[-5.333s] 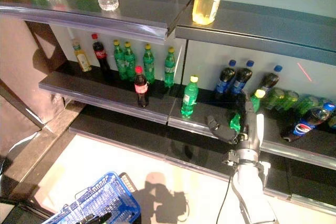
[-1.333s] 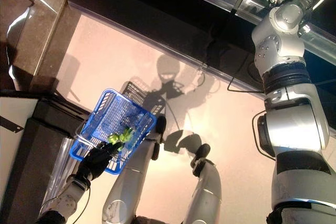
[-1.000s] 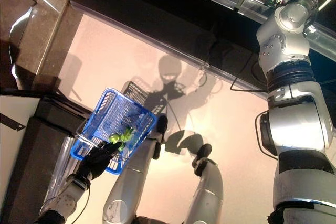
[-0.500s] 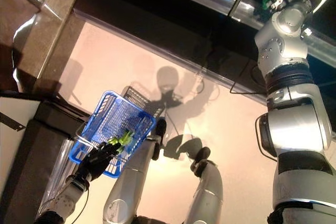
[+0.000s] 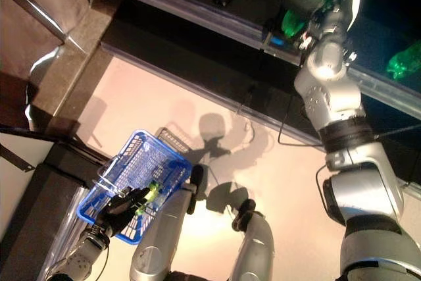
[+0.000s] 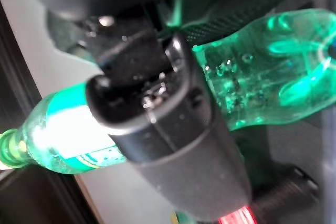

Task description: Pick up the drink and place into the basket.

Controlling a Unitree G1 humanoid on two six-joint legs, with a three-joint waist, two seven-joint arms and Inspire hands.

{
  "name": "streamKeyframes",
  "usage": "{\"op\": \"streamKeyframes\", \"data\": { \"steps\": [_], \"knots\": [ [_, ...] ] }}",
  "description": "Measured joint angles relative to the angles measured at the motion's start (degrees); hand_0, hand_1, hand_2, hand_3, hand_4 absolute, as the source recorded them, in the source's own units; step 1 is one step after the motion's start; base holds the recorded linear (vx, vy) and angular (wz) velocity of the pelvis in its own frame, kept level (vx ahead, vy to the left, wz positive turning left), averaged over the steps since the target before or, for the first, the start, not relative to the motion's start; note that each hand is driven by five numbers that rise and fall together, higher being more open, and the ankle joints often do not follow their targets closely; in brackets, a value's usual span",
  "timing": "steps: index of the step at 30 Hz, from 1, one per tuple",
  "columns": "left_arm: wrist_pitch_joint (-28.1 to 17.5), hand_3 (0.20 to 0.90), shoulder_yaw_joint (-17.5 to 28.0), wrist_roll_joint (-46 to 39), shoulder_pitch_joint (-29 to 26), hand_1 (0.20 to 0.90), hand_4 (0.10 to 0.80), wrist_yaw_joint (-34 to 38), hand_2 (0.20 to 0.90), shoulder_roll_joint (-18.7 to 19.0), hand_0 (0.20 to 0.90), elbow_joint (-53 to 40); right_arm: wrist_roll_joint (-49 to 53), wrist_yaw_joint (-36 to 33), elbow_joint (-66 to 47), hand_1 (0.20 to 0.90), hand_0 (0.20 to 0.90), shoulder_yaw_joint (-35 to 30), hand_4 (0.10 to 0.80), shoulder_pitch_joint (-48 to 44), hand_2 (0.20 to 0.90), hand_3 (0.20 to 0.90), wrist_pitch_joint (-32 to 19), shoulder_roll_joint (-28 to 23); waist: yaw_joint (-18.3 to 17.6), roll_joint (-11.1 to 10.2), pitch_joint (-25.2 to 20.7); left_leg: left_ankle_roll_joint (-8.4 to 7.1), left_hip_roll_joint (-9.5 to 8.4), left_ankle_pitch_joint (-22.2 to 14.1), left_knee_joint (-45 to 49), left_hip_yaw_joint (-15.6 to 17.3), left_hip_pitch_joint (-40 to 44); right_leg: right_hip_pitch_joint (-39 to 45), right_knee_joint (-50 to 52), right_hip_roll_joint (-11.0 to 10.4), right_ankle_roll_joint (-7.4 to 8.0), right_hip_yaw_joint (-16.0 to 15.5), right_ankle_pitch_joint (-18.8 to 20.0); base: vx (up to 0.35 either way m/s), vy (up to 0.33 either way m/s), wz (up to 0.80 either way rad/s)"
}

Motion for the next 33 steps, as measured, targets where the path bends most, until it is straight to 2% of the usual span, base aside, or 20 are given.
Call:
{"op": "streamKeyframes", "data": {
  "steps": [3,4,6,11,20,26,29,33],
  "knots": [
    [-0.2,0.2,1.1,0.0,1.5,0.3,0.1,1.0,0.3,0.0,0.3,-2.1,-0.2,2.1,-5.7,0.3,0.3,-0.4,0.1,6.9,0.3,0.2,1.4,1.1,-0.5,-0.2,0.0,-0.22,0.2,0.1,-1.7,-0.2,2.7,2.9,-1.6,0.3,-0.1,-1.1,0.0,0.003,-0.018,0.06],
    [-0.2,0.2,2.0,1.0,2.1,0.3,0.1,1.8,0.3,0.0,0.3,-4.4,-1.6,3.1,-10.2,0.3,0.3,-2.9,0.1,12.4,0.3,0.2,2.3,3.2,-0.6,-0.2,0.0,-0.44,0.62,0.3,-3.0,-0.3,4.2,4.6,-2.7,0.7,-0.14,-1.3,-0.1,0.033,-0.021,0.02],
    [-0.5,0.2,3.3,1.2,3.7,0.3,0.1,2.0,0.3,-0.2,0.3,-6.4,-2.7,5.3,-14.6,0.3,0.3,-3.2,0.1,18.0,0.3,0.2,2.6,5.1,-1.3,-0.5,0.0,-0.6,0.9,0.4,-4.4,-0.2,6.1,6.3,-4.2,1.2,-0.23,-1.5,0.0,0.038,-0.022,-0.01],
    [-0.8,0.2,4.9,1.3,4.4,0.3,0.1,2.2,0.3,-0.7,0.3,-9.5,-4.7,11.1,-20.8,0.3,0.3,-3.0,0.1,28.2,0.3,0.2,3.0,7.6,-1.6,-0.9,-0.2,-1.02,1.05,0.7,-7.4,-0.6,9.9,10.4,-7.2,1.8,-0.17,-2.6,0.0,0.044,-0.028,0.03],
    [0.1,0.2,4.9,1.2,5.1,0.3,0.1,2.1,0.3,-2.7,0.3,-18.9,-5.0,14.1,-29.2,0.3,0.3,-2.4,0.1,32.7,0.3,0.2,3.1,10.4,-1.8,-1.6,-0.5,-1.7,1.38,1.1,-11.6,-1.5,16.3,18.1,-12.9,3.1,0.63,-4.3,0.5,0.066,-0.031,0.06],
    [2.9,0.2,3.6,1.2,6.2,0.3,0.1,2.1,0.3,-3.3,0.3,-27.3,-5.8,14.0,-32.4,0.3,0.3,1.5,0.1,32.7,0.3,0.2,2.8,13.4,-1.2,-2.3,-1.0,-1.93,1.76,0.9,-12.3,-1.7,17.8,21.6,-15.3,3.9,0.7,-5.7,0.4,0.058,-0.016,0.15],
    [4.5,0.2,3.6,1.1,6.5,0.3,0.1,2.0,0.3,-2.9,0.3,-30.5,-6.9,13.4,-32.4,0.3,0.3,4.2,0.1,32.8,0.3,0.2,2.8,13.9,0.0,-2.3,-1.0,-1.98,1.89,0.9,-12.3,-1.8,17.9,21.8,-15.4,3.9,0.59,-5.8,0.3,0.046,-0.009,0.05],
    [7.1,0.2,1.8,0.8,6.8,0.3,0.1,1.8,0.3,0.0,0.3,-34.2,-7.0,11.2,-32.4,0.3,0.3,6.8,0.1,32.9,0.3,0.2,2.6,14.0,0.2,-2.2,-1.0,-2.01,1.56,0.8,-12.3,-2.5,18.7,23.3,-15.8,3.9,0.63,-6.7,0.1,0.036,-0.003,0.11]
  ]
}}
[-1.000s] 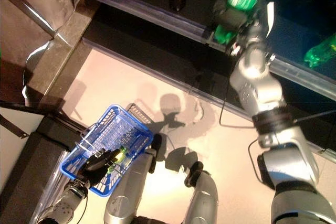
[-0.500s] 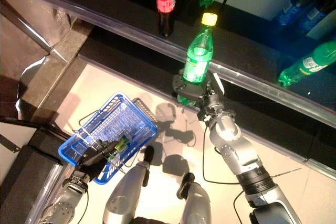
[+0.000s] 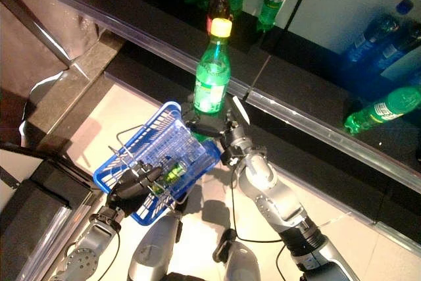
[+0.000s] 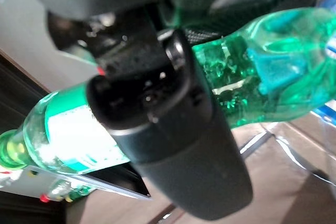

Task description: Pick up the drink and place into the basket.

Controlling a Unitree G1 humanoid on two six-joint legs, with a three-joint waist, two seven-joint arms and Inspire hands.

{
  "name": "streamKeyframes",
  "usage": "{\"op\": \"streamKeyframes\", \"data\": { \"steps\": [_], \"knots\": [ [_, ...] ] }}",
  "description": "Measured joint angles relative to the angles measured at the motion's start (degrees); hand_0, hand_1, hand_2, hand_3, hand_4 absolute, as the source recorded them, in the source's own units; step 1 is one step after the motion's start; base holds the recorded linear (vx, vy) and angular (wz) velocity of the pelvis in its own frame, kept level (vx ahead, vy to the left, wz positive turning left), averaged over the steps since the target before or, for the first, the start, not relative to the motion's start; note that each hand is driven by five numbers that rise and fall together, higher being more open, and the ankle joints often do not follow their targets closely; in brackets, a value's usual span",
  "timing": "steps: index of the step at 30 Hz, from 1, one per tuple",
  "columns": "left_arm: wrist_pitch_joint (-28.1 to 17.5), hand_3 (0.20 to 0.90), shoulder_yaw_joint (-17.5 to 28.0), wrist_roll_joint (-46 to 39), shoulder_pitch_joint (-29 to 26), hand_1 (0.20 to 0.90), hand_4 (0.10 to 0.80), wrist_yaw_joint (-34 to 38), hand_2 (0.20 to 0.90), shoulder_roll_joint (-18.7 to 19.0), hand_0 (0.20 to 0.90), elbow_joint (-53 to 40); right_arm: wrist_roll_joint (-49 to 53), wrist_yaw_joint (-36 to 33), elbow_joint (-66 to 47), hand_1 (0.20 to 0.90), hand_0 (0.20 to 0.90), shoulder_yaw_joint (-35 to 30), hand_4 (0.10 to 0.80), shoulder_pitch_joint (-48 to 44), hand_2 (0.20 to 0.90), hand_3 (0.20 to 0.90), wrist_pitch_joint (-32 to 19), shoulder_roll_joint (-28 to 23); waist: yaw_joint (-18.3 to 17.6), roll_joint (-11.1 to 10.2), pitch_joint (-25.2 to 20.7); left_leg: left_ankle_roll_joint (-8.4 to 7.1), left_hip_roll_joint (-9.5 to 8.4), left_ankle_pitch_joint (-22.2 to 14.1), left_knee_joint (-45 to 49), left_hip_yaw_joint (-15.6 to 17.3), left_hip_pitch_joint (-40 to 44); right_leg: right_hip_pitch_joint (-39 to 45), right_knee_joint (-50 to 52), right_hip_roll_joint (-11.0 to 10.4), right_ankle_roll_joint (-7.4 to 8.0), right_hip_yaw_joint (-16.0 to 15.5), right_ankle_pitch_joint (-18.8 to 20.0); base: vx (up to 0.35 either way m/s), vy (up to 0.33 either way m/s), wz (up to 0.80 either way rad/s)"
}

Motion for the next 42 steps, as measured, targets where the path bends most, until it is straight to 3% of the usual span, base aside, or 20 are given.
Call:
{"op": "streamKeyframes", "data": {
  "steps": [11,27,32,42],
  "knots": [
    [4.5,0.2,-1.6,-4.2,0.6,0.3,0.1,-6.3,0.3,5.1,0.3,-10.3,-1.1,-5.2,4.0,0.3,0.3,5.5,0.1,0.1,0.3,0.2,-0.3,3.4,2.0,0.2,-0.1,-0.08,-1.0,0.0,0.3,-2.5,0.0,1.1,1.0,-1.1,0.26,-2.2,-1.3,0.033,-0.005,0.12],
    [11.2,0.2,-3.8,-6.6,-1.8,0.3,0.1,-14.3,0.3,7.2,0.3,-13.1,-3.1,-11.1,24.7,0.3,0.3,11.5,0.1,0.1,0.3,0.2,-2.3,14.8,5.1,0.3,-0.1,-0.17,-2.81,-0.1,0.4,-5.3,0.5,2.3,2.3,-2.7,0.64,-3.6,-3.3,0.021,0.009,0.1],
    [13.0,0.2,-4.7,-6.6,-2.2,0.3,0.1,-15.4,0.3,7.4,0.3,-14.2,-2.9,-11.1,32.5,0.3,0.3,12.7,0.1,0.7,0.3,0.2,-2.4,16.0,6.1,1.6,-0.3,-0.1,-3.29,-0.1,0.4,-5.6,0.6,2.1,3.4,-3.3,0.85,-3.7,-3.9,0.004,0.007,0.02],
    [14.6,0.2,-7.1,-6.3,-1.8,0.3,0.1,-17.7,0.3,7.0,0.3,-14.2,12.9,-7.9,39.6,0.3,0.3,13.2,0.1,4.6,0.3,0.2,-4.1,19.8,6.3,2.5,-0.8,-0.15,-3.34,-0.1,0.3,-5.7,0.7,1.9,3.9,-3.6,0.81,-3.8,-4.4,-0.029,0.004,0.0]
  ]
}}
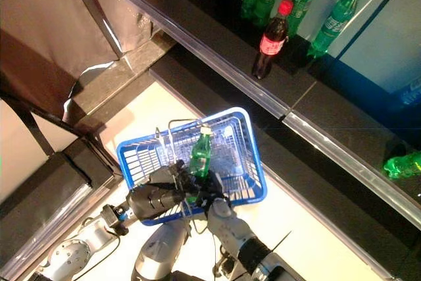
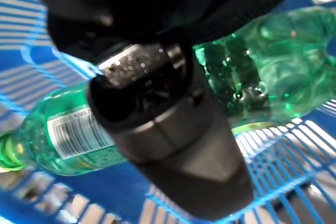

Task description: Pick up the drink and place into the basket.

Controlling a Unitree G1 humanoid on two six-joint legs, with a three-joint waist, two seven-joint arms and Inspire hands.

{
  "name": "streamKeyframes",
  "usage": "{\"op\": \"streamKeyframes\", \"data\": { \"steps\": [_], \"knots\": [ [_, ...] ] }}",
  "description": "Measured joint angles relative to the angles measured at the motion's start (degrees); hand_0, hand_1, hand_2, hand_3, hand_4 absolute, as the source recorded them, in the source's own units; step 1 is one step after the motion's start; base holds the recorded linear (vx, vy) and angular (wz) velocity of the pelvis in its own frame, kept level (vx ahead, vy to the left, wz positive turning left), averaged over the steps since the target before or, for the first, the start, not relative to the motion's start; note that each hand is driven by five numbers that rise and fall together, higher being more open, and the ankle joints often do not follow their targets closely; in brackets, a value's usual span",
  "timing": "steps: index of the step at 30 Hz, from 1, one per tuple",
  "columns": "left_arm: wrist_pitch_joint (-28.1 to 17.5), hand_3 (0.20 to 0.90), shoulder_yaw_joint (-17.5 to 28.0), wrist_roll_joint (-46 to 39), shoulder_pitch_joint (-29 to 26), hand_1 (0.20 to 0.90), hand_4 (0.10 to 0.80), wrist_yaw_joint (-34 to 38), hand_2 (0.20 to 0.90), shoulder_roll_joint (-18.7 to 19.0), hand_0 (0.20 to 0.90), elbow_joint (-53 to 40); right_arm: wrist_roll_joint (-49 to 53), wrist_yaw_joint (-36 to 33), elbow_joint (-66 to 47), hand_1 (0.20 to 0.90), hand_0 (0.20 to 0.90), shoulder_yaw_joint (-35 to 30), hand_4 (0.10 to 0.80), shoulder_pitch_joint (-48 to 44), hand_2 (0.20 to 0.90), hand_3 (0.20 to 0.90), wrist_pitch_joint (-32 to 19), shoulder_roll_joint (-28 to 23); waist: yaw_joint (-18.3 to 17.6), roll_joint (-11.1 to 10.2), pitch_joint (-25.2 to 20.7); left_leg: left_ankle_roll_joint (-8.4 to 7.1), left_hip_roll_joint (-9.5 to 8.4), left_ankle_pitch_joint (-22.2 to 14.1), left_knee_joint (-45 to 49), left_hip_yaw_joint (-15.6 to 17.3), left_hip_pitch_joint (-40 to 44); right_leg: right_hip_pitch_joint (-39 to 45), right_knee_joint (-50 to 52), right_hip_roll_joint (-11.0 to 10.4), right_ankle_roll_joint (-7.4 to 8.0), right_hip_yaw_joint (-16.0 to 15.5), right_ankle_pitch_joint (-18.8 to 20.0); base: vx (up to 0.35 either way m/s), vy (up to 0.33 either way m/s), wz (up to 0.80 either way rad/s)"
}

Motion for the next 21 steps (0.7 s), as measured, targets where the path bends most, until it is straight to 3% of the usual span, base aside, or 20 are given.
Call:
{"op": "streamKeyframes", "data": {
  "steps": [11,16,21],
  "knots": [
    [0.0,0.2,-1.7,0.0,0.0,0.3,0.1,-1.6,0.3,-0.8,0.3,0.0,14.0,1.1,5.8,0.3,0.3,0.5,0.1,-0.4,0.3,0.2,-4.6,1.8,0.2,2.1,-1.3,-0.06,0.03,0.0,0.0,0.0,-0.2,-0.4,0.3,0.0,-0.06,0.0,0.0,-0.037,-0.01,0.0],
    [0.0,0.2,-2.4,0.0,-0.7,0.3,0.1,-2.2,0.3,-0.9,0.3,0.0,26.6,1.7,10.4,0.3,0.3,-3.9,0.1,-1.7,0.3,0.2,-8.1,4.0,0.7,2.3,-1.5,-0.06,0.01,0.0,0.0,-0.1,-0.2,-0.4,0.3,0.0,-0.1,0.0,-0.1,0.0,0.0,0.0],
    [0.0,0.2,-2.4,0.0,-1.0,0.3,0.1,-2.2,0.3,-0.9,0.3,0.0,32.8,1.6,10.4,0.3,0.3,-5.5,0.1,-1.6,0.3,0.2,-12.9,4.4,1.5,2.3,-1.5,-0.07,-0.15,-0.1,0.2,-0.2,-0.2,-0.4,0.5,-0.2,-0.03,0.0,-0.3,0.027,-0.005,0.02]
  ]
}}
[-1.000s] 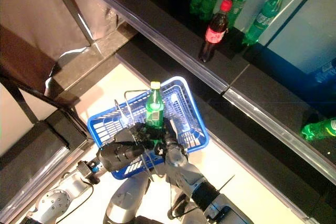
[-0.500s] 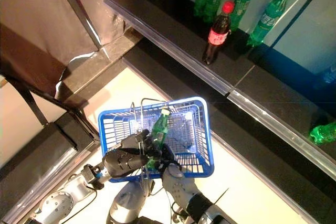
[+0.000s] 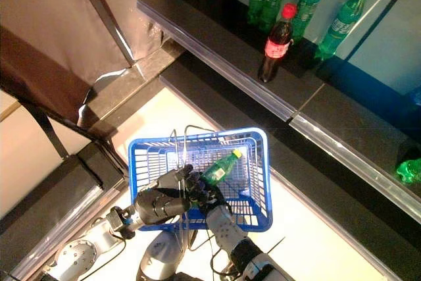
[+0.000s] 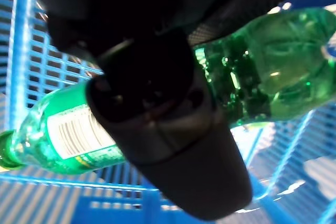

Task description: Pick up the drink and place into the basket.

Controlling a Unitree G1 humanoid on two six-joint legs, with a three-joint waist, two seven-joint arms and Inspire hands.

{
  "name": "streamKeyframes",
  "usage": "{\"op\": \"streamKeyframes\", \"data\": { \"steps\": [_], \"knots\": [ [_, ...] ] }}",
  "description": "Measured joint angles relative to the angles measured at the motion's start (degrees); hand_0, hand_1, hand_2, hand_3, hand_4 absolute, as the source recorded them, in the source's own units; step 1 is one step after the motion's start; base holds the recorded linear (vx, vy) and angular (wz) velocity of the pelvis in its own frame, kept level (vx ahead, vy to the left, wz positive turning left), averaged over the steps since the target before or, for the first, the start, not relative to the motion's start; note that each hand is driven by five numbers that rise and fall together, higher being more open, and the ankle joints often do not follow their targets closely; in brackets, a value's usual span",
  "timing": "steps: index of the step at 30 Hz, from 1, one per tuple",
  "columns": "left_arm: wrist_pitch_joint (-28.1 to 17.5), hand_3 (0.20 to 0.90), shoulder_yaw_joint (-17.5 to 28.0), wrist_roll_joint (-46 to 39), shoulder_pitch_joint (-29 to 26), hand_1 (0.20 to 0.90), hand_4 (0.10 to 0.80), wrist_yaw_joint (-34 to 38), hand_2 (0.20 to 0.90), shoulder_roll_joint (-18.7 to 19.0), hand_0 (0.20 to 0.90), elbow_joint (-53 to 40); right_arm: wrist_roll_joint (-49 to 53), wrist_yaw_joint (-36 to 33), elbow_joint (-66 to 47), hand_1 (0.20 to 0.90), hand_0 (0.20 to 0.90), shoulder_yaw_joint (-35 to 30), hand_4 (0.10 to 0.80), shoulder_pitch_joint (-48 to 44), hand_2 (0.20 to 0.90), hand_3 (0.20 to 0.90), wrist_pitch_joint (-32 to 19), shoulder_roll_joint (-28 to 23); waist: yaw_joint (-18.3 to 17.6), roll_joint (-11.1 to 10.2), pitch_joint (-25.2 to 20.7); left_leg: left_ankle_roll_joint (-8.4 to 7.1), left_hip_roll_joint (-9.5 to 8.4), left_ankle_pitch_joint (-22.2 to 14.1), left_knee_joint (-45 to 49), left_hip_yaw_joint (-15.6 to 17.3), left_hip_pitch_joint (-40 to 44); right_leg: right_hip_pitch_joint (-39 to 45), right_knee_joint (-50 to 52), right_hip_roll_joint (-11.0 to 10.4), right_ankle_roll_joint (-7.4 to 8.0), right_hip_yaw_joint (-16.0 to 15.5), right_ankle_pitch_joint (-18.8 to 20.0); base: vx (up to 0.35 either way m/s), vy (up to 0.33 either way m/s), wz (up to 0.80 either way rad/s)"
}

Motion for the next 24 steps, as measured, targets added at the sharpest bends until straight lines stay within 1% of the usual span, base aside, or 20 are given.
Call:
{"op": "streamKeyframes", "data": {
  "steps": [1,2,3,4,8,9,10,11,12,14,18,19,21,22,24],
  "knots": [
    [0.0,0.2,0.0,0.0,0.0,0.3,0.1,0.0,0.3,0.0,0.3,0.0,1.9,-0.2,0.0,0.3,0.3,-1.4,0.1,0.0,0.3,0.2,-1.2,0.8,0.1,0.0,0.0,-0.34,-0.13,-0.2,0.0,-0.1,0.0,0.0,0.4,-0.3,0.02,-0.1,-0.3,0.107,-0.04,0.06],
    [0.0,0.2,0.0,0.0,0.0,0.3,0.1,0.0,0.3,0.0,0.3,0.0,3.0,-0.4,0.0,0.3,0.3,-2.1,0.1,-0.1,0.3,0.2,-2.0,1.4,0.2,0.0,0.0,0.05,-0.17,0.1,0.1,-0.1,0.0,-0.1,0.6,-0.3,0.37,-0.2,-0.1,-0.01,0.044,0.02],
    [0.0,0.2,0.0,0.0,0.0,0.3,0.1,0.0,0.3,-0.1,0.3,0.0,4.6,-0.8,0.0,0.3,0.3,-3.0,0.1,-0.3,0.3,0.2,-3.3,2.3,0.2,0.0,0.0,-0.15,-0.15,0.0,0.1,-0.2,0.0,0.0,0.6,-0.4,0.16,-0.2,-0.3,0.129,-0.038,0.03],
    [0.1,0.2,0.0,0.0,0.0,0.3,0.1,0.0,0.3,-0.2,0.3,0.0,5.0,-1.0,0.0,0.3,0.3,-3.7,0.1,-0.3,0.3,0.2,-3.4,2.7,0.2,-0.1,0.0,-0.06,-0.19,0.1,0.1,-0.3,0.1,0.0,0.6,-0.3,0.27,-0.1,-0.2,-0.01,0.049,0.01],
    [0.4,0.2,0.0,0.0,-0.1,0.3,0.1,0.0,0.3,-1.2,0.3,0.0,6.6,-1.6,0.0,0.3,0.3,-5.7,0.1,-0.5,0.3,0.2,-4.1,3.9,0.3,-0.2,-0.1,-0.5,-0.31,-0.3,0.3,-0.9,0.2,0.6,0.6,-0.3,0.13,-0.3,-0.6,0.069,-0.002,0.06],
    [0.8,0.2,0.0,0.0,-0.1,0.3,0.1,0.0,0.3,-1.2,0.3,0.0,6.6,-2.0,0.0,0.472,0.472,-6.1,0.3,-0.7,0.472,0.4,-4.1,3.9,0.3,-0.2,-0.1,-0.32,-0.33,-0.3,0.5,-1.0,0.2,0.6,0.6,-0.1,-0.07,-0.2,-0.8,0.048,0.007,0.03],
    [0.8,0.2,0.0,0.0,-0.1,0.3,0.1,0.0,0.3,-1.2,0.3,0.0,6.6,-2.1,0.0,0.545,0.545,-6.2,0.385,-0.8,0.545,0.485,-4.1,4.0,0.3,-0.2,-0.1,-0.22,-0.32,-0.2,0.7,-1.0,0.2,0.6,0.6,-0.1,0.2,-0.3,-0.4,-0.03,0.048,0.02],
    [0.9,0.2,0.0,0.0,-0.1,0.3,0.1,0.0,0.3,-1.1,0.3,0.0,6.4,-2.5,0.0,0.853,0.853,-6.5,0.745,-0.9,0.853,0.845,-4.1,4.0,0.3,-0.2,-0.1,-0.41,-0.32,-0.5,0.8,-1.1,0.2,0.8,0.6,-0.1,0.19,-0.4,-0.6,0.123,-0.037,0.0],
    [0.9,0.2,0.0,0.0,-0.1,0.3,0.1,0.0,0.3,-1.1,0.3,0.0,6.3,-3.1,0.0,0.9,0.9,-6.7,0.8,-1.0,0.9,0.9,-3.8,4.0,0.4,-0.3,-0.1,-0.19,-0.33,-0.4,1.0,-1.0,0.2,0.8,0.7,-0.1,0.32,-0.3,-0.3,-0.028,0.043,-0.01],
    [1.2,0.2,0.1,0.0,-0.2,0.3,0.1,0.0,0.3,-1.2,0.3,0.0,6.2,-3.4,0.0,0.9,0.9,-7.9,0.8,-1.1,0.9,0.9,-2.9,4.1,0.2,-0.4,-0.2,-0.2,-0.35,-0.4,1.1,-1.1,0.2,0.9,0.6,0.0,0.38,-0.2,-0.4,0.007,0.02,0.01],
    [2.2,0.2,0.6,-0.1,-0.1,0.3,0.1,0.1,0.3,-1.2,0.3,0.0,5.9,-3.5,-0.5,0.9,0.9,-8.9,0.8,-1.0,0.9,0.9,-1.3,3.7,0.2,-0.9,-0.5,-0.49,-0.26,-0.7,1.4,-1.4,0.3,1.5,0.6,-0.1,0.18,-1.2,-0.5,0.033,-0.002,0.04],
    [2.4,0.2,0.7,-0.1,-0.2,0.3,0.1,0.1,0.3,-1.2,0.3,0.0,5.6,-3.5,-0.6,0.9,0.9,-9.0,0.8,-0.9,0.9,0.9,-1.0,3.6,0.1,-1.0,-0.5,-0.27,-0.23,-0.5,1.5,-1.5,0.2,1.5,0.6,0.0,0.29,-1.3,-0.3,0.0,0.0,0.0],
    [2.7,0.2,0.8,-0.1,-0.1,0.3,0.1,0.1,0.3,-1.2,0.3,0.0,4.0,-4.1,-3.3,0.9,0.9,-9.0,0.8,0.5,0.9,0.9,-0.8,3.2,0.1,-1.1,-0.6,-0.55,-0.09,-0.8,1.9,-1.6,0.2,1.6,0.5,0.1,-0.1,-1.4,-0.4,0.0,0.0,0.0],
    [2.7,0.2,0.9,-0.1,0.0,0.3,0.1,0.1,0.3,-1.2,0.3,0.0,2.3,-4.4,-5.4,0.9,0.9,-8.9,0.8,1.7,0.9,0.9,-0.7,2.9,0.2,-1.1,-0.6,-0.34,-0.01,-0.7,2.0,-1.6,0.1,1.6,0.5,0.1,0.14,-1.6,-0.2,0.0,0.0,0.0],
    [2.8,0.2,1.1,-0.1,0.1,0.3,0.1,0.8,0.3,-1.2,0.3,0.0,-0.8,-4.4,-10.1,0.9,0.9,-8.7,0.8,4.0,0.9,0.9,-0.4,2.0,-0.1,-1.2,-0.7,-0.34,0.07,-0.7,1.9,-1.6,0.1,1.6,0.5,0.3,0.02,-1.5,-0.2,0.0,0.0,0.0]
  ]
}}
